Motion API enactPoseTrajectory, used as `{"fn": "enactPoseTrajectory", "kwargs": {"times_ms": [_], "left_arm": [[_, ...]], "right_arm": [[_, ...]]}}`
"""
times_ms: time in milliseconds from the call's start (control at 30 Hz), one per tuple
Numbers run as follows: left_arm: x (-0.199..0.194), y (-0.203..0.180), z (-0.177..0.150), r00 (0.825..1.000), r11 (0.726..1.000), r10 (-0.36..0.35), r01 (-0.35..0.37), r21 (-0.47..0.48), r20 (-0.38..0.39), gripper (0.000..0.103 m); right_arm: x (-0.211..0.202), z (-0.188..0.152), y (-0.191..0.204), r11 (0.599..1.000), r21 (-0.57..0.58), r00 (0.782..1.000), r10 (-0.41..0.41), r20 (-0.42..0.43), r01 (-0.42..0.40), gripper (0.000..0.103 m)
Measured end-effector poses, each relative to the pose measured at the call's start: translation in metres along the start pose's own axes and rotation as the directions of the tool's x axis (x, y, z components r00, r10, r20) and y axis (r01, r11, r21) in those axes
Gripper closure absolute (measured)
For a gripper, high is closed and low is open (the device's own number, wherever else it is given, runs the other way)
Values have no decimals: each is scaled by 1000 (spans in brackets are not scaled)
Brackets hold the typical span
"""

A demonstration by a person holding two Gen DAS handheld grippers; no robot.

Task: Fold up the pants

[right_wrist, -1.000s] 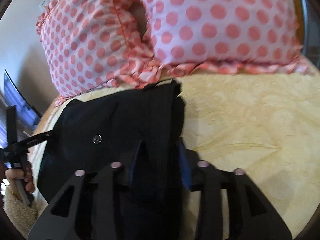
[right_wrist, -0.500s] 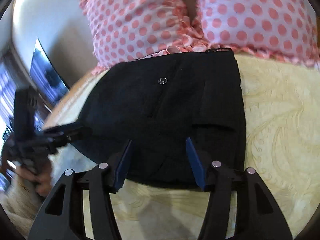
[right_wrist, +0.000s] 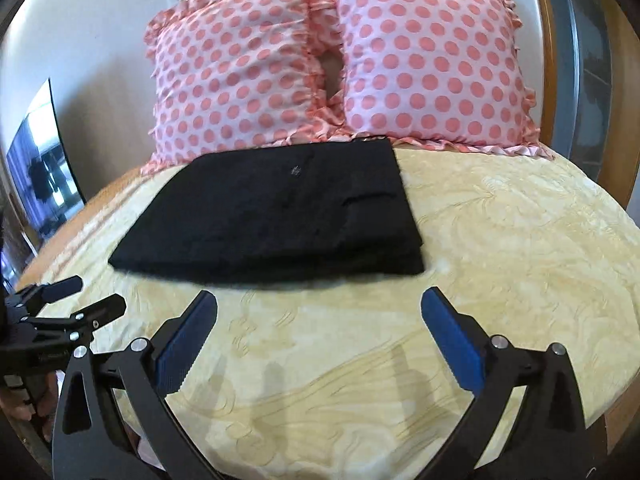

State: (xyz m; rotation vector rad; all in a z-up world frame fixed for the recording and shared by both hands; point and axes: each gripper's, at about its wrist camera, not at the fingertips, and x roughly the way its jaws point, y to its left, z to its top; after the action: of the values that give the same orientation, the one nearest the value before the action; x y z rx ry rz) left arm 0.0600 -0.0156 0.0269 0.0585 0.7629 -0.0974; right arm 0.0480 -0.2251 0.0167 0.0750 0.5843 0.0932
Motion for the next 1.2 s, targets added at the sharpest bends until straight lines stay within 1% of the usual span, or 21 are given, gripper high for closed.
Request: {"fn": "enactPoseTrajectory", "kwargs": {"times_ms": [100,233,333,400,433,633,800,1200], "left_arm": [[-1,-3,-8,999,999,37,-37,18,-4,2],[-2,-4,-15,999,999,49,-49,15,-8,2],[0,-2,-18,999,999,39,-39,-5,-19,2],[2,2,-18,999,999,18,-19,-27,-26,2],[1,3,-19,1000,999,18,-19,-28,-20,2],[-2,1,-25,1000,1000,18,-17,-21,25,2],[-2,2,-27,999,1000,17,-16,-21,44,2],[-3,2,-28,998,999,32,-30,-34,49,2]], "right_arm": [[2,-11,11,999,-29,1000,-14,-12,14,1],[6,-22,25,997,-68,999,-28,-25,26,1],[10,-27,31,996,-81,999,-46,-29,43,1],[12,-30,30,996,-72,998,-48,-39,45,1],[15,-32,29,997,-64,998,-49,-50,46,1],[11,-39,30,997,-53,998,-63,0,63,1],[10,-39,29,996,-51,998,-68,13,68,1],[10,-41,29,996,-49,997,-69,22,69,1]]}}
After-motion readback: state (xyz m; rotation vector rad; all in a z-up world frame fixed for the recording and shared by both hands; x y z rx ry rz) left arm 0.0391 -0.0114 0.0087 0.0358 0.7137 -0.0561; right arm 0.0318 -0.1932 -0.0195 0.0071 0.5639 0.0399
